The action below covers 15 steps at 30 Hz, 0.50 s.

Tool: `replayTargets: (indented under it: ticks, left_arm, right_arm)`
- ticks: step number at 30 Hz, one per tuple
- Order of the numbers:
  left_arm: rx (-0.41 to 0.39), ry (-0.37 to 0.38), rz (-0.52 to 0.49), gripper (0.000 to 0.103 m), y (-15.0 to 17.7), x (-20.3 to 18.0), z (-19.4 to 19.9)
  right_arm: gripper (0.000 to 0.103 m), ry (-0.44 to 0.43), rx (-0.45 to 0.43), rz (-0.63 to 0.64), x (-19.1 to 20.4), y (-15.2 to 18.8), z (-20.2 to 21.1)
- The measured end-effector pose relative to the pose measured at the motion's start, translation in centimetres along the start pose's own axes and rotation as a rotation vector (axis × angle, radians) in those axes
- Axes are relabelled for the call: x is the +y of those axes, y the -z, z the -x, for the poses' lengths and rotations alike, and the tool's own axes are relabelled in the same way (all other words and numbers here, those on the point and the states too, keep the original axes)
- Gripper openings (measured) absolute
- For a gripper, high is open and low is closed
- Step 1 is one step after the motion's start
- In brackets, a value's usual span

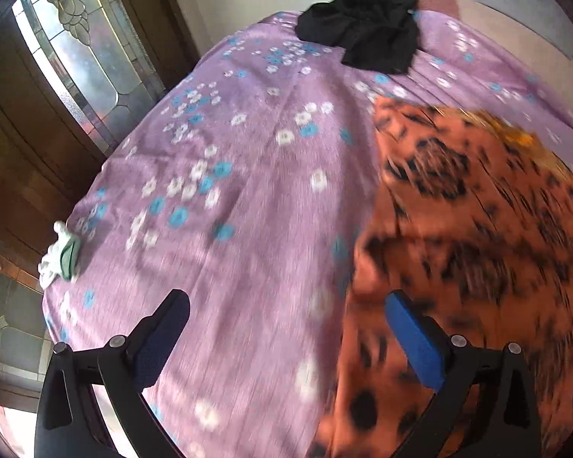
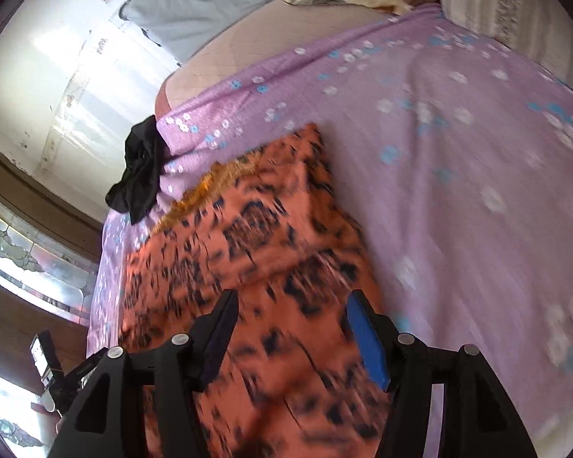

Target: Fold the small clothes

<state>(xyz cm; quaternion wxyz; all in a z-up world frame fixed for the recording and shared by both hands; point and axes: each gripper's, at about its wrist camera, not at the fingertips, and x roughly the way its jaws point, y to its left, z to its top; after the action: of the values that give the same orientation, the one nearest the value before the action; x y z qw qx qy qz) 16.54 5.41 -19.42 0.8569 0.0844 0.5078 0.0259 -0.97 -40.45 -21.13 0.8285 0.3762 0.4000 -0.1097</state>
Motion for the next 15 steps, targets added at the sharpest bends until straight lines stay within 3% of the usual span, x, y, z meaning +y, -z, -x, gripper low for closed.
replayTargets:
  ticks: [9, 12, 14, 15]
  left_arm:
    - [0.072, 0.091, -0.064, 0.101, 9.2, 2.9, 3.6]
    - [0.090, 0.114, -0.041, 0.085, 11.2, 3.8, 4.0]
    - [0.121, 0.159, -0.019, 0.068, 12.2, 4.4, 3.7]
    - [0.136, 0.181, -0.005, 0.066, 12.5, 4.8, 3.5]
  right_arm:
    - [0.065, -0.003, 0.116, -0.062, -5.2, 6.8, 4.2]
    - [0.065, -0.033, 0.144, -0.105, -6.6, 8.4, 4.6]
    - [0.065, -0.049, 0.162, -0.129, -7.3, 9.3, 4.8]
    - [0.065, -0.055, 0.168, -0.139, -7.7, 9.8, 4.8]
